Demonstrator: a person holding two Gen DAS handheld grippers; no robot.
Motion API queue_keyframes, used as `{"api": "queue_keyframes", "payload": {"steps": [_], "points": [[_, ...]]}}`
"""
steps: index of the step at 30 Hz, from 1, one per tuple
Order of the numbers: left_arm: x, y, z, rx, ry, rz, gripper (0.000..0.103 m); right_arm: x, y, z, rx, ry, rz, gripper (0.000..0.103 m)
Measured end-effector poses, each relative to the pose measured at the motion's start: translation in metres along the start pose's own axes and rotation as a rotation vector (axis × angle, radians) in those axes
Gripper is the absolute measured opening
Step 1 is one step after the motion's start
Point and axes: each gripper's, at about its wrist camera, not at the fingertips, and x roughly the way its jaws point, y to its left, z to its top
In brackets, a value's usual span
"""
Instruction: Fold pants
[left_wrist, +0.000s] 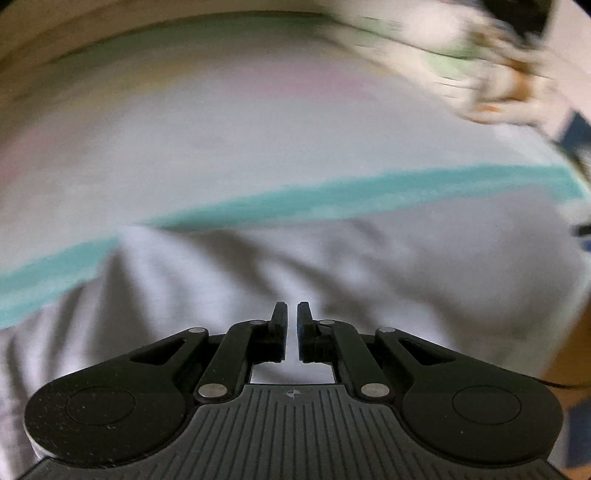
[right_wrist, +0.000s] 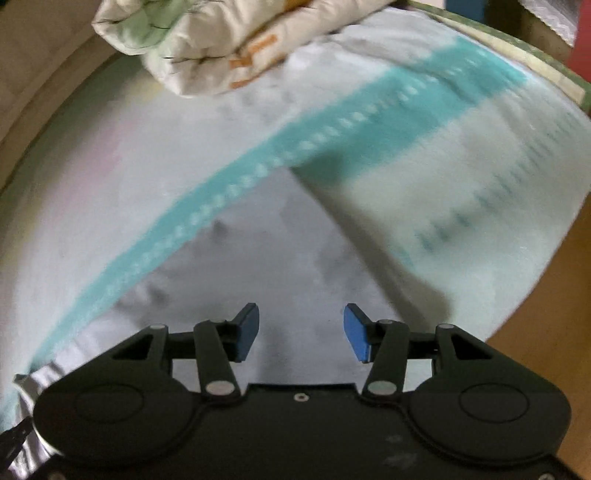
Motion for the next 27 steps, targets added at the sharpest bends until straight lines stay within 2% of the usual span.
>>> {"api": "queue_keyframes", "payload": {"steps": [3,5,7,9,11,13,14,17,20,22,23,26,27], "points": [[0.012,-0.026,-0.004,0.056,0.038,-0.107,0.006,0.007,-0.002,-0.004,-0.055,0.007,-0.079,0.056],[0.021,-0.038,-0.01,0.109,0.079,-0.148,0.006,0.013,-0.001,-0.01,-0.088,0.021,-0.121,0.058],[0.024,-0.047,-0.018,0.186,0.063,-0.137,0.006,0.019,-0.002,-0.01,-0.089,0.045,-0.131,0.059],[0.023,-0.054,-0.021,0.261,0.061,-0.127,0.006,0.025,-0.005,-0.008,-0.086,0.055,-0.133,0.066],[0.02,-0.05,-0.022,0.225,0.088,-0.178,0.006,0.026,-0.008,-0.008,-0.08,0.065,-0.127,0.073],[0.024,-0.045,-0.027,0.159,0.166,-0.253,0.006,0.033,-0.012,-0.007,-0.058,0.087,-0.107,0.076],[0.024,-0.044,-0.029,0.151,0.17,-0.256,0.006,0.032,-0.013,-0.01,-0.047,0.094,-0.098,0.076],[0.02,-0.051,-0.033,0.218,0.149,-0.235,0.006,0.036,-0.019,-0.013,-0.011,0.126,-0.067,0.077],[0.022,-0.05,-0.031,0.217,0.154,-0.233,0.006,0.039,-0.023,-0.013,0.007,0.138,-0.044,0.079],[0.022,-0.05,-0.029,0.212,0.158,-0.238,0.006,0.041,-0.023,-0.014,-0.003,0.138,-0.047,0.068],[0.022,-0.048,-0.029,0.208,0.159,-0.241,0.006,0.042,-0.022,-0.014,-0.018,0.135,-0.061,0.06],[0.024,-0.051,-0.028,0.206,0.159,-0.242,0.006,0.038,-0.018,-0.017,-0.051,0.12,-0.036,0.023],[0.024,-0.051,-0.028,0.21,0.159,-0.241,0.006,0.036,-0.014,-0.018,-0.069,0.114,-0.025,0.022]]}}
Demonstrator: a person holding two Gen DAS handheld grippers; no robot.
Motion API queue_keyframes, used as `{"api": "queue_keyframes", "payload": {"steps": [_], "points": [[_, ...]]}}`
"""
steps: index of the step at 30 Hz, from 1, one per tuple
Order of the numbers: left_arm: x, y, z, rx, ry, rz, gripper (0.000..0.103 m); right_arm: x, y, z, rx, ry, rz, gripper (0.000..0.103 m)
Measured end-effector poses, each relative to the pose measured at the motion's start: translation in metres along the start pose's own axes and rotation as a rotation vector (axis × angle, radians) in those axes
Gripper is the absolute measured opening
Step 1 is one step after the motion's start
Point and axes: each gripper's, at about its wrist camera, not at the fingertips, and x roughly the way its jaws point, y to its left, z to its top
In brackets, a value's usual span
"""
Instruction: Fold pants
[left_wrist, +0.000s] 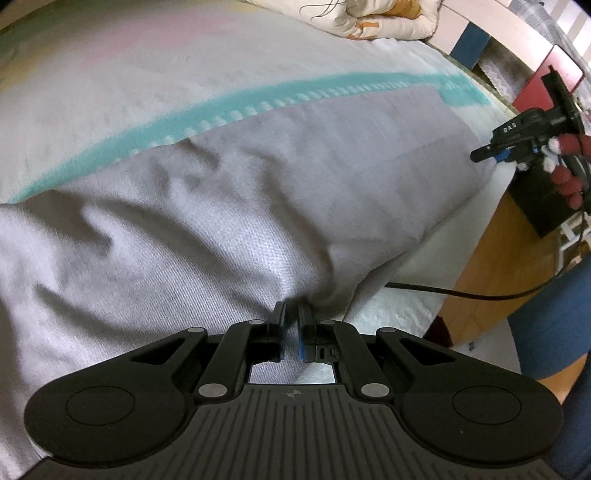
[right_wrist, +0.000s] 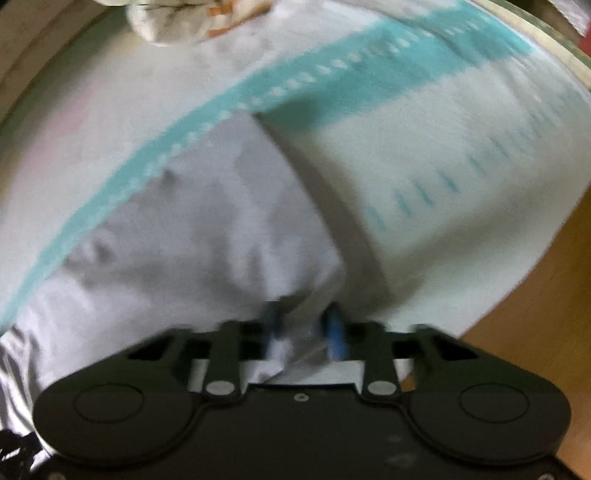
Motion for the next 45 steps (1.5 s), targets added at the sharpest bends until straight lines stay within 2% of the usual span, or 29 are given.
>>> {"api": "queue_keyframes", "payload": {"steps": [2,5,7,9,10,12,17,19,22,23,27,29,31,33,34,36,38,39,40,41,42,44,45], "points": [[0.0,-0.001,-0.001,0.015,0.001,0.003,0.006,-0.002,0.011,-0.001,-0.062,-0.017,-0.053,0.025],[0.0,-0.003,-0.002,0.041,0.014,-0.002,0.006,-0.01,0.008,0.002,0.009,-0.069,-0.139,0.051],[0.0,-0.004,-0.003,0.042,0.022,-0.011,0.006,-0.02,-0.003,0.0,0.097,-0.101,-0.122,0.056],[0.0,-0.006,-0.003,0.052,0.025,-0.01,0.006,-0.024,-0.014,-0.006,0.195,-0.103,-0.062,0.082],[0.001,-0.006,-0.002,0.056,0.026,-0.009,0.006,-0.023,-0.021,-0.009,0.237,-0.085,-0.038,0.084],[0.0,-0.006,-0.002,0.053,0.032,-0.014,0.006,-0.014,-0.031,-0.009,0.303,-0.047,-0.044,0.084],[0.0,-0.004,-0.004,0.052,0.031,-0.024,0.006,-0.008,-0.047,-0.009,0.39,-0.043,0.002,0.083],[0.001,-0.003,-0.004,0.048,0.032,-0.024,0.006,-0.014,-0.045,-0.009,0.382,-0.08,-0.013,0.08],[0.002,-0.004,-0.004,0.053,0.035,-0.023,0.006,-0.024,-0.034,-0.005,0.318,-0.127,0.008,0.069],[0.002,-0.004,-0.004,0.053,0.035,-0.024,0.006,-0.024,-0.031,-0.005,0.309,-0.105,0.021,0.066],[0.002,-0.003,-0.004,0.05,0.034,-0.026,0.006,-0.008,-0.023,-0.008,0.335,0.072,0.127,0.066],[0.002,-0.003,-0.004,0.049,0.036,-0.025,0.006,-0.004,-0.017,-0.006,0.325,0.078,0.145,0.068],[0.002,-0.004,-0.004,0.051,0.037,-0.023,0.006,-0.005,-0.016,-0.003,0.325,0.039,0.17,0.066],[0.001,-0.004,-0.005,0.05,0.034,-0.023,0.006,-0.018,-0.022,-0.002,0.392,-0.086,0.15,0.066],[0.001,-0.003,-0.005,0.047,0.032,-0.025,0.006,-0.025,-0.027,-0.002,0.432,-0.145,0.108,0.065],[0.0,-0.002,-0.007,0.041,0.03,-0.027,0.006,-0.039,-0.032,-0.001,0.46,-0.234,-0.041,0.065],[-0.004,-0.001,-0.007,0.037,0.027,-0.023,0.006,-0.054,-0.025,0.0,0.403,-0.303,-0.165,0.065],[-0.006,-0.001,-0.007,0.038,0.019,-0.015,0.006,-0.06,-0.018,0.0,0.363,-0.333,-0.168,0.065],[-0.01,0.0,-0.007,0.035,0.002,0.001,0.007,-0.064,-0.008,0.0,0.31,-0.354,-0.144,0.065],[-0.013,0.003,-0.007,0.027,-0.014,0.014,0.007,-0.067,0.004,0.0,0.246,-0.363,-0.099,0.058],[-0.017,0.007,-0.006,0.009,-0.027,0.023,0.007,-0.068,0.021,0.0,0.176,-0.362,-0.041,0.043],[-0.022,0.019,-0.005,-0.053,-0.05,0.047,0.007,-0.065,0.061,-0.006,0.023,-0.332,0.078,0.028],[-0.024,0.025,-0.005,-0.089,-0.061,0.062,0.007,-0.063,0.084,-0.011,-0.043,-0.317,0.121,0.025]]}}
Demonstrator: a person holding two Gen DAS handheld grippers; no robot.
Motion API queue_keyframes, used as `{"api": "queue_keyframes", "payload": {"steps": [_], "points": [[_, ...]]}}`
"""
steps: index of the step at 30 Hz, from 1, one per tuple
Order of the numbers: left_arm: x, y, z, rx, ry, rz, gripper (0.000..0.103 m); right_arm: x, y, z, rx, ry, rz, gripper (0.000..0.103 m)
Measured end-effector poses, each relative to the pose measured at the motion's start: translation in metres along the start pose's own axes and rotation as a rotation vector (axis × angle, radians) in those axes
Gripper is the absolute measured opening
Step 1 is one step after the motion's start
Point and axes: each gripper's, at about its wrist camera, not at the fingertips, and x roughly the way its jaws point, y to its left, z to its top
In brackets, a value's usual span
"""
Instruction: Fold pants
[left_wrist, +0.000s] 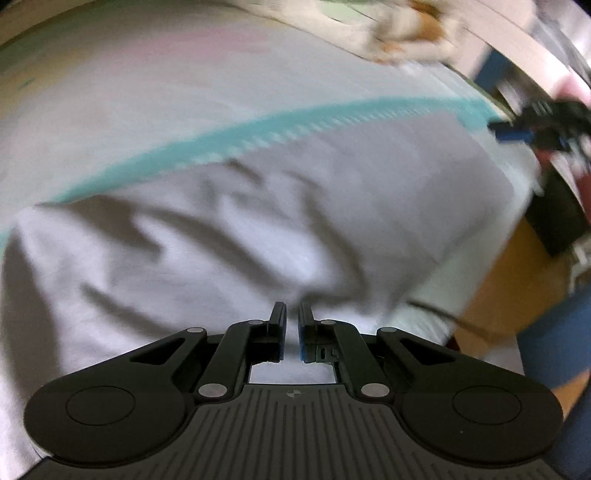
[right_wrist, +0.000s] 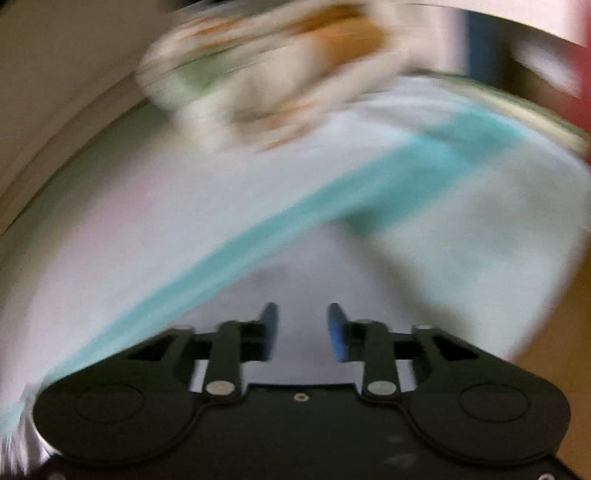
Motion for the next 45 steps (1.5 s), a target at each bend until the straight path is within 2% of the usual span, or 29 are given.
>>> {"api": "queue_keyframes", "payload": {"steps": [5,8,11,13,16,19,22,26,28,29,32,33,36,38,41,45], "points": [[-0.001,0.02,-0.004,-0.075,-0.014,0.078,0.007,0.016,0.12,-0.058,-0.349,0.097,0.291,0.023],[-0.001,0.028,-0.009,-0.096,-0.006,0.083,0.007,0.023,0.166,-0.098,-0.498,0.172,0.384,0.023],[-0.004,0.031,-0.015,-0.092,0.001,0.087,0.007,0.035,0.19,-0.129,-0.627,0.257,0.386,0.023],[-0.008,0.035,-0.021,-0.099,0.021,0.109,0.007,0.037,0.187,-0.148,-0.732,0.336,0.337,0.021],[-0.014,0.041,-0.024,-0.123,0.03,0.106,0.007,0.023,0.18,-0.153,-0.781,0.335,0.333,0.021],[-0.018,0.035,-0.019,-0.099,0.007,0.132,0.007,0.011,0.169,-0.129,-0.679,0.304,0.345,0.021],[-0.024,0.022,-0.01,-0.059,-0.038,0.127,0.007,-0.005,0.14,-0.081,-0.476,0.251,0.347,0.034],[-0.026,0.002,0.007,-0.043,-0.097,0.112,0.007,-0.028,0.083,-0.015,-0.218,0.171,0.311,0.037],[-0.025,-0.009,0.014,-0.027,-0.113,0.112,0.007,-0.043,0.05,0.01,-0.125,0.111,0.276,0.043],[-0.023,-0.015,0.017,-0.018,-0.116,0.111,0.007,-0.049,0.041,0.017,-0.097,0.083,0.253,0.047],[-0.017,-0.034,0.026,0.002,-0.135,0.113,0.007,-0.062,-0.003,0.037,0.022,0.011,0.216,0.048],[-0.014,-0.037,0.027,0.018,-0.178,0.123,0.007,-0.063,-0.015,0.04,0.055,-0.003,0.212,0.048],[-0.006,-0.048,0.034,0.003,-0.183,0.107,0.007,-0.06,-0.046,0.038,0.107,-0.045,0.167,0.05],[-0.001,-0.056,0.038,0.004,-0.184,0.099,0.007,-0.051,-0.067,0.031,0.131,-0.04,0.157,0.05],[0.008,-0.072,0.044,0.023,-0.185,0.09,0.007,-0.036,-0.099,0.011,0.174,-0.006,0.142,0.05],[0.025,-0.09,0.051,0.041,-0.171,0.073,0.007,-0.013,-0.132,-0.022,0.224,-0.013,0.122,0.053]]}}
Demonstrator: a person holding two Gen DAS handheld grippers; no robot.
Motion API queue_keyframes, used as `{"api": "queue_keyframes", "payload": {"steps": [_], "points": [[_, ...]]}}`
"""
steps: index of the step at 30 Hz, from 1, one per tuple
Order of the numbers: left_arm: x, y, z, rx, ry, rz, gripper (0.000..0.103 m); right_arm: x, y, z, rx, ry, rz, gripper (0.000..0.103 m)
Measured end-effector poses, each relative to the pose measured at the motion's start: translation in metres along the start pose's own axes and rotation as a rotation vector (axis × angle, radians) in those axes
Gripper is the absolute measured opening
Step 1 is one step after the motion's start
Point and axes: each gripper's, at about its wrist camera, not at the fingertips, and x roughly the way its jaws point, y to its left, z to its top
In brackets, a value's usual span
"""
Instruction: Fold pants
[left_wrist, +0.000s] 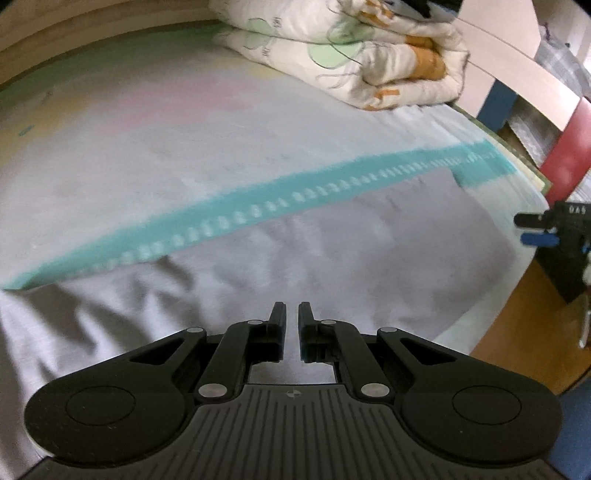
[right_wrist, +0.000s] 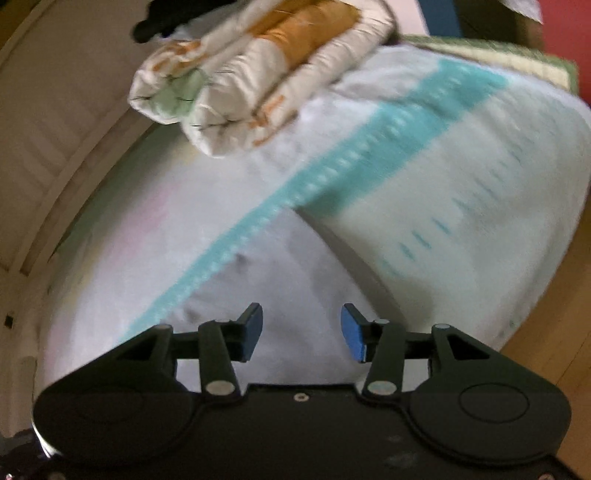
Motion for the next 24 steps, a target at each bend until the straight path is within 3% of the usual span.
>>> {"api": "queue_keyframes", "payload": {"steps": [2,9,24], "points": [[0.01,-0.007,0.001,0.007,0.017,-0.012,0.007,0.005,-0.016,-0.01,0.039,-0.016,0.007,0.058],[0.043,-0.018,-0.007,0.044,0.118,-0.001,0.007,0.014,-0.044,-0.04,0.096,-0.047,0.04,0.058],[0.047,-0.016,-0.008,0.037,0.116,-0.007,0.007,0.043,-0.059,-0.049,0.166,-0.11,0.143,0.061]]}}
